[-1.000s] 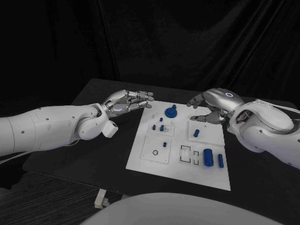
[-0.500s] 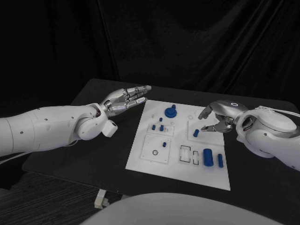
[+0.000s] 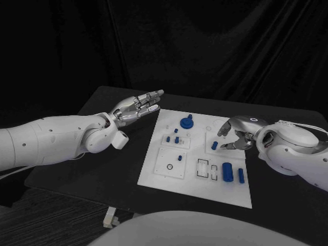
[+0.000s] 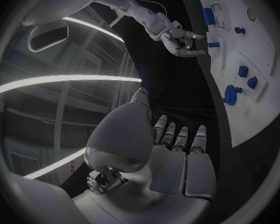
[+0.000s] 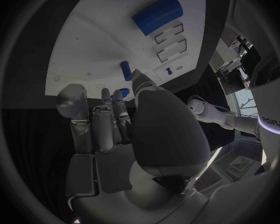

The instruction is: Assemble the parts on the task board

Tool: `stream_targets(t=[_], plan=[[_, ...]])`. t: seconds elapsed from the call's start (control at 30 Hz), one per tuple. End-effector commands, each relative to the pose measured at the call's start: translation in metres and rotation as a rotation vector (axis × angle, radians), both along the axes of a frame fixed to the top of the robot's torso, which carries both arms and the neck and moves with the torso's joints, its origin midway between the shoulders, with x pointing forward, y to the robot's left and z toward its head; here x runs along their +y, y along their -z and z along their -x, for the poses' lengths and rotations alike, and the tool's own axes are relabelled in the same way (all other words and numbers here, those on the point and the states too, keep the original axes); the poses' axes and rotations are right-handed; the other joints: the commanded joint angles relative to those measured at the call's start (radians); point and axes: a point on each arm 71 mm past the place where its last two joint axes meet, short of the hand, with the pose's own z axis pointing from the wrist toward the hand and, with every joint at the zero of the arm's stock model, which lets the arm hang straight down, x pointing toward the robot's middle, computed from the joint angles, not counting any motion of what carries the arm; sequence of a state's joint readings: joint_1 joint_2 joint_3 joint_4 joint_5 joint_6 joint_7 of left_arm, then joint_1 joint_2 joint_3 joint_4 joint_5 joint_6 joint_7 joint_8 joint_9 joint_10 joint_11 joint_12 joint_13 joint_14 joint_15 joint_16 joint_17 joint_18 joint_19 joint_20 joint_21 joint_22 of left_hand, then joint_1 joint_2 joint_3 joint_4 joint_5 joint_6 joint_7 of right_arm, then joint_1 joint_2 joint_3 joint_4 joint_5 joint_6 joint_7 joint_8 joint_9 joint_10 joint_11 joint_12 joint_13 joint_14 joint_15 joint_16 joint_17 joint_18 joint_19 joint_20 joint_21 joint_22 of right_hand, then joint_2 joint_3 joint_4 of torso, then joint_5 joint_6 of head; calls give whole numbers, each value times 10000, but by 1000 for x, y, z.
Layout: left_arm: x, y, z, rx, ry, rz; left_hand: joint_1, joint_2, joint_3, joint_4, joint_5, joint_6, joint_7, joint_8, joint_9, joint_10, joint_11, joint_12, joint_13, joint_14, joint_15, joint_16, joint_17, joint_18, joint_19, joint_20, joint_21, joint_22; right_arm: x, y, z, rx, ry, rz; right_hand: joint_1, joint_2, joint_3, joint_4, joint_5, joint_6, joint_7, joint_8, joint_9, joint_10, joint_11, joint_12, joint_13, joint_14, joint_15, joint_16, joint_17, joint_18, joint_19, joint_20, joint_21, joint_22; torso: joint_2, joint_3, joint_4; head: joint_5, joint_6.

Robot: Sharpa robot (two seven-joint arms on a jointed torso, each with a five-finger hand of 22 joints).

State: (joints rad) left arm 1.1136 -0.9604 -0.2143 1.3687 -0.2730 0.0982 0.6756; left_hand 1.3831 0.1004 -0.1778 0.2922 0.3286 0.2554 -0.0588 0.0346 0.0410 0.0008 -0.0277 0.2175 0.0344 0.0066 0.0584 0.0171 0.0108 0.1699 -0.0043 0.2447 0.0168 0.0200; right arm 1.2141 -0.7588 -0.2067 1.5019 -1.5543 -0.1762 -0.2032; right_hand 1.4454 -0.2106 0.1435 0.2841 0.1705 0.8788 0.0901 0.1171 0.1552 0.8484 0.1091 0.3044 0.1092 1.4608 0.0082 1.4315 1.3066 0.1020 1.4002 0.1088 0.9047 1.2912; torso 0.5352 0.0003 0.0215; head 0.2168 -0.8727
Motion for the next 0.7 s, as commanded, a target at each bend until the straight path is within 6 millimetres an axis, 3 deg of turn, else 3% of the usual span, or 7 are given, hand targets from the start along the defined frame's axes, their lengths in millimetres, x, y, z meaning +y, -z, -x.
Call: stream_targets(t=[0.03, 0.2, 0.4, 0.43, 0.47, 0.57, 0.7], plan=[[1, -11, 1, -1286, -46, 991, -62, 207, -467, 2, -22, -653, -475, -116, -172, -9, 148, -251, -97, -66, 67, -171, -108, 10, 42, -18, -156, -111, 1, 4, 0, 130, 9, 208, 254, 132, 90, -60, 268, 105, 39, -37, -106, -173, -1, 149, -135, 526, 42, -213, 83, 195, -81, 29, -234, 1102, -1, 0, 1, -12, 1], [1, -9, 1, -1208, -31, 965, 56, 329, -491, -3, 120, -1005, -734, -143, -198, -10, 216, -332, -104, -66, 115, -171, -108, 51, 43, 4, -155, -108, 4, 9, 1, 173, -109, 150, 351, 164, 121, -123, 444, -64, 126, -144, -157, -172, 0, 206, -185, 524, 52, -213, 79, 194, -75, 35, -248, 1108, -2, 1, 0, -10, 1], [0, -7, 2, -980, 93, 946, 425, 503, -488, -24, 601, -932, -299, -130, -187, -2, 346, -382, -106, -66, 344, -171, -108, 75, 46, 160, -146, -58, 9, 15, 0, 235, -293, 95, 501, 260, 211, -277, 929, -187, 209, -214, -199, -112, -1, 317, -255, 523, 79, -207, 80, 193, -66, 55, -272, 1118, -2, 1, 0, -25, 1], [0, -7, 2, -953, 106, 944, 451, 506, -489, -25, 633, -930, -296, -130, -187, -1, 353, -383, -106, -66, 354, -171, -108, 76, 46, 169, -146, -58, 10, 16, 0, 248, -317, 92, 561, 287, 257, -333, 1156, -201, 223, -222, -206, -87, -1, 341, -267, 522, 85, -207, 78, 193, -65, 58, -275, 1121, -1, 0, 0, -25, 1], [0, -7, 2, -939, 112, 943, 461, 508, -489, -25, 647, -932, -298, -130, -187, -1, 357, -384, -106, -66, 359, -171, -108, 76, 46, 173, -146, -57, 10, 17, -1, 260, -340, 89, 743, 362, 433, -519, 1971, -241, 236, -247, -226, 11, 0, 400, -297, 516, 86, -208, 72, 188, -63, 64, -274, 1133, -1, 1, 0, -24, 1], [0, -5, 3, -865, 138, 939, 479, 508, -492, -25, 671, -931, -306, -130, -187, 0, 360, -387, -106, -66, 367, -171, -108, 76, 46, 178, -146, -56, 13, 20, -1, 295, -435, 65, 851, 411, 652, -710, 2541, -174, 259, -216, -225, 122, 2, 456, -337, 512, 97, -206, 70, 192, -65, 65, -276, 1148, -1, 0, 0, -26, 1], [-1, -3, 4, -753, 195, 945, 581, 551, -488, -30, 797, -911, -245, -128, -184, 5, 421, -376, -104, -66, 437, -171, -108, 79, 48, 215, -143, -39, 15, 23, -2, 283, -532, -3, 870, 430, 873, -828, 2695, 105, 232, -49, -161, 280, 1, 516, -359, 516, 103, -186, 93, 188, -60, 69, -250, 1166, -1, 1, -2, -52, 1]])
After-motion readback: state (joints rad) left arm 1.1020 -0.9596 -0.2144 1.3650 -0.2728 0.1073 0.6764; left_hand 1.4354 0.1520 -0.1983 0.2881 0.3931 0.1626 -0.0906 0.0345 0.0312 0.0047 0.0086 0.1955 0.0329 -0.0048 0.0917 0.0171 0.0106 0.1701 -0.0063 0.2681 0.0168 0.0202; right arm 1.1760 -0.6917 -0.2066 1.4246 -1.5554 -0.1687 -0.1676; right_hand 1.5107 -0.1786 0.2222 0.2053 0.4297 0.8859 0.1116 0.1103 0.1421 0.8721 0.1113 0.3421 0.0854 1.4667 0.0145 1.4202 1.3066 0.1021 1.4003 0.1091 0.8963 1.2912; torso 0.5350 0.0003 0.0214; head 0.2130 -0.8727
